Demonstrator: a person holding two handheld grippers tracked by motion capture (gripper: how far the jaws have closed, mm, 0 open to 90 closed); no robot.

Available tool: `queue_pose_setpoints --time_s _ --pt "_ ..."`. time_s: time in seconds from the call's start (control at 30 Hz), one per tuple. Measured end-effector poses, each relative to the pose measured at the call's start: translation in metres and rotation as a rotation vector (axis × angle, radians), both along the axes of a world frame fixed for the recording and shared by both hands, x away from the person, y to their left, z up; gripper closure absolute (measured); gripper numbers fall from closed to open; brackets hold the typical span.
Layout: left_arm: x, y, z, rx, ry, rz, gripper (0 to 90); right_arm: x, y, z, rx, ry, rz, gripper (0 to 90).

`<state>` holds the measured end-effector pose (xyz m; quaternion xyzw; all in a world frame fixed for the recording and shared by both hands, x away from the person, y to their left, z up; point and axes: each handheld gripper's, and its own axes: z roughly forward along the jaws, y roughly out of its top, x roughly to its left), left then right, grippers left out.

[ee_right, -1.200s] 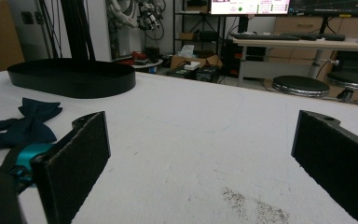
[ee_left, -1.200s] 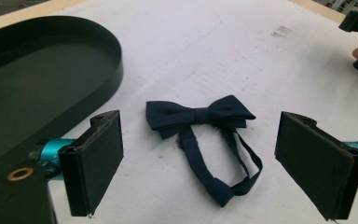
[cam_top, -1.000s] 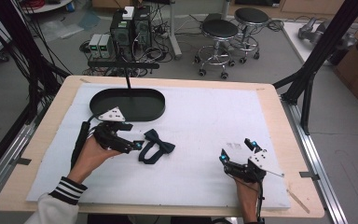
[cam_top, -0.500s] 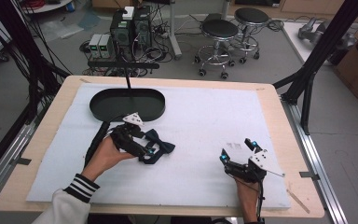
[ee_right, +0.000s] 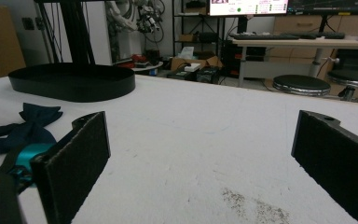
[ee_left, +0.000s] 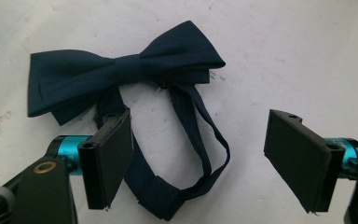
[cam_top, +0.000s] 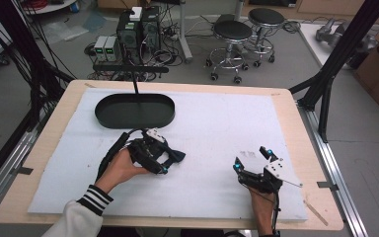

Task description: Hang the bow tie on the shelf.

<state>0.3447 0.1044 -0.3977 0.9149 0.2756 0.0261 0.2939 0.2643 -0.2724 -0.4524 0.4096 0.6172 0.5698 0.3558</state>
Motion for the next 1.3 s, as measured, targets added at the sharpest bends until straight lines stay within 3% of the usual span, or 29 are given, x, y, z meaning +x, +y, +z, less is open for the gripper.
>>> queue_pose_setpoints --time_s 0.07,0.4,0.93,1.2,1.3 --pt "0.0 -0.001 -0.001 -0.004 0.008 -0.003 24.7 0.0 0.0 0.0 0.003 -0.001 0.001 3.3" --pt "-0.001 -0.014 -0.011 0.065 0.014 -0.037 30.9 0.0 0.0 0.0 0.002 0.0 0.0 3.2" --pt "0.003 -0.017 -0.017 0.087 0.062 -0.022 43.4 0.0 -0.001 0.0 0.005 -0.004 0.002 3.2" --pt "0.004 -0.018 -0.018 0.078 0.058 -0.016 53.2 0.0 -0.001 0.0 0.002 -0.008 0.003 3.2" --pt "0.004 -0.018 -0.018 0.088 0.055 -0.011 53.0 0.0 -0.001 0.0 0.003 -0.008 0.003 3.2"
